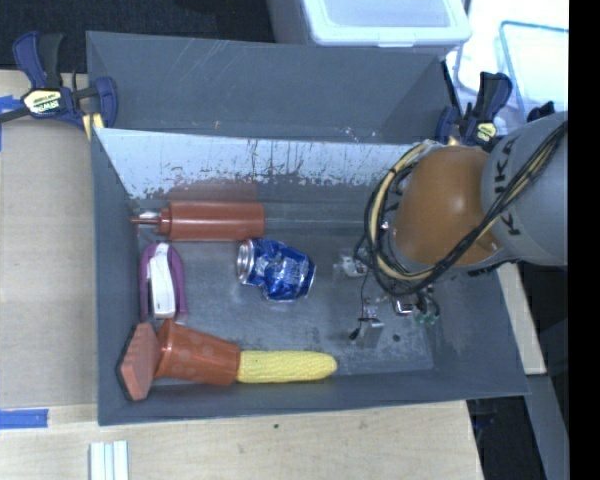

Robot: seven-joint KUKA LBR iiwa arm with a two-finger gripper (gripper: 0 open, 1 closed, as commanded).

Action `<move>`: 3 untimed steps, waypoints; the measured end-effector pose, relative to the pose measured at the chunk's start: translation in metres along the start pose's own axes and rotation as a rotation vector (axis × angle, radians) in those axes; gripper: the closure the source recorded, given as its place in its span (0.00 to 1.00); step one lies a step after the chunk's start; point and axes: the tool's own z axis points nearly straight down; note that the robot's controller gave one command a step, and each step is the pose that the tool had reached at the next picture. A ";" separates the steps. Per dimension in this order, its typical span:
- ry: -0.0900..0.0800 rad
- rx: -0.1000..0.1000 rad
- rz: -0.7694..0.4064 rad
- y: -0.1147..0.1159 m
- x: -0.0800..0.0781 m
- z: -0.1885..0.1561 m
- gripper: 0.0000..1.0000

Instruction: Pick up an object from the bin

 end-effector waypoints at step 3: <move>-0.010 0.004 -0.109 0.007 -0.015 0.012 0.00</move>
Offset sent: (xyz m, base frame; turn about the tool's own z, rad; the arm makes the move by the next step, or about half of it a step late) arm 0.0070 0.0125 -0.0099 0.0819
